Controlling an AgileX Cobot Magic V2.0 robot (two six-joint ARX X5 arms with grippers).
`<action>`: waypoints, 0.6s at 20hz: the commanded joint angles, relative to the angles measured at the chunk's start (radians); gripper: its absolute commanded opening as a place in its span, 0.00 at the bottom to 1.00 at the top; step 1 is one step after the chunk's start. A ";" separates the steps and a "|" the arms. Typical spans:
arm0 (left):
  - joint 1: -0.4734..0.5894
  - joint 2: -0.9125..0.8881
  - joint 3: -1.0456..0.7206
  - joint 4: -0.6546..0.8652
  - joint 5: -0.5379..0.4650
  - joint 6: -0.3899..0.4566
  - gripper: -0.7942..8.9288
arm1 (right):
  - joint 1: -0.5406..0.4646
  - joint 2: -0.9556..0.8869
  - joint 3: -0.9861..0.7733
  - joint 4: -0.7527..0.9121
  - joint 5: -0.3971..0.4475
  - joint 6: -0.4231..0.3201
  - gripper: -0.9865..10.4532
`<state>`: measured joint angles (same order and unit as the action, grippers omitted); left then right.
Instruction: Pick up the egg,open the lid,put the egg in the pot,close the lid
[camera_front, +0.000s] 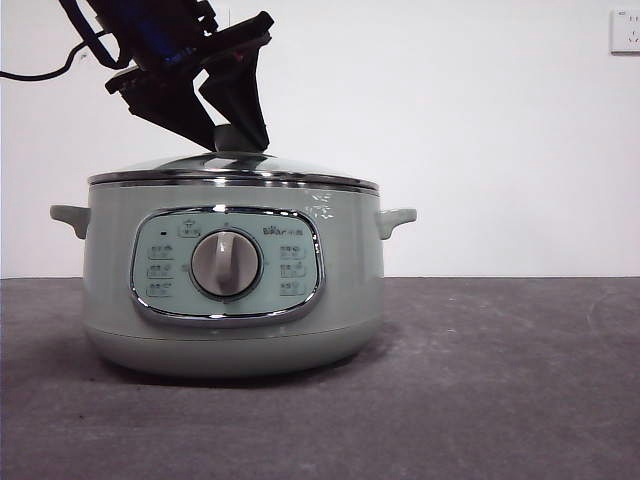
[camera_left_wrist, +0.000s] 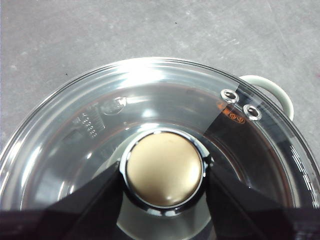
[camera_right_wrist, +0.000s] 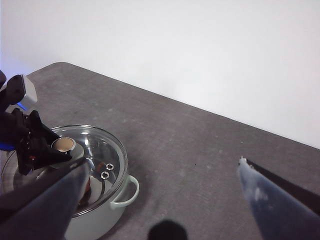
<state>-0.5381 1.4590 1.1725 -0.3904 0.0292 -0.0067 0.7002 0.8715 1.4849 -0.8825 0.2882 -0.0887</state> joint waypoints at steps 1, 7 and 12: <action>-0.004 0.005 -0.006 -0.041 -0.002 0.011 0.07 | 0.000 -0.001 0.000 0.005 -0.001 0.013 0.53; -0.004 0.004 -0.006 -0.029 -0.001 0.003 0.63 | 0.000 0.006 0.000 -0.083 -0.008 0.019 0.53; -0.004 -0.032 -0.006 -0.042 -0.001 0.003 0.69 | 0.000 0.031 0.000 -0.199 -0.226 0.059 0.53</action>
<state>-0.5396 1.4357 1.1740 -0.4374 0.0292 -0.0036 0.7002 0.9016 1.4849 -1.0882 0.0666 -0.0471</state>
